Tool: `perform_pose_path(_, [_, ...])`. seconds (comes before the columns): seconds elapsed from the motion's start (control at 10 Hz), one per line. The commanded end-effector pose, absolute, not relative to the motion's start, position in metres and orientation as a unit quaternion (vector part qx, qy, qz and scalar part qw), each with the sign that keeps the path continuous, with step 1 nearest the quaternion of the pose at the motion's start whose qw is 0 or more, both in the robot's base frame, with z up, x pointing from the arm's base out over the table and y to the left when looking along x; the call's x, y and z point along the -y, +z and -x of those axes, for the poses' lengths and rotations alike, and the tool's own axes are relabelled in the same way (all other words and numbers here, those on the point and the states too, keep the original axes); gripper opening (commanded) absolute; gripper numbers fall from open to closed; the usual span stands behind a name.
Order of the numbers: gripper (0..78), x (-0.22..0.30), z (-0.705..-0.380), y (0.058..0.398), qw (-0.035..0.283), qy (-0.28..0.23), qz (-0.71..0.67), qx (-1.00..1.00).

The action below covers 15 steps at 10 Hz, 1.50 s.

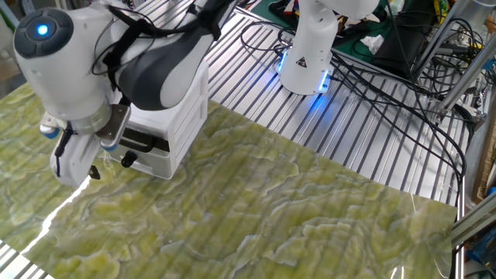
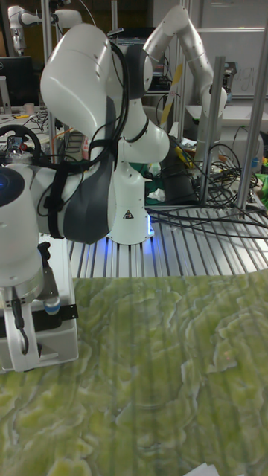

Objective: Take something out of a drawer

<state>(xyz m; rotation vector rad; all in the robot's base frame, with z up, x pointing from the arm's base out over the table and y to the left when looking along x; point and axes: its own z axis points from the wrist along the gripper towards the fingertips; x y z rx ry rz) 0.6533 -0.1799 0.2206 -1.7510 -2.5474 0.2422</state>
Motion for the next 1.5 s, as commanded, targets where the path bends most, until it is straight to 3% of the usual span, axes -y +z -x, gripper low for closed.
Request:
perform_pose_path(0.1, [77.5,0.181,-0.654,0.220,0.021,0.098,0.561,0.822])
perform_pose_path(0.8, [77.5,0.179,-0.637,0.206,0.018,0.107,0.556,0.824])
perform_pose_path(1.5, [77.5,0.177,-0.641,0.198,0.011,0.099,0.551,0.829])
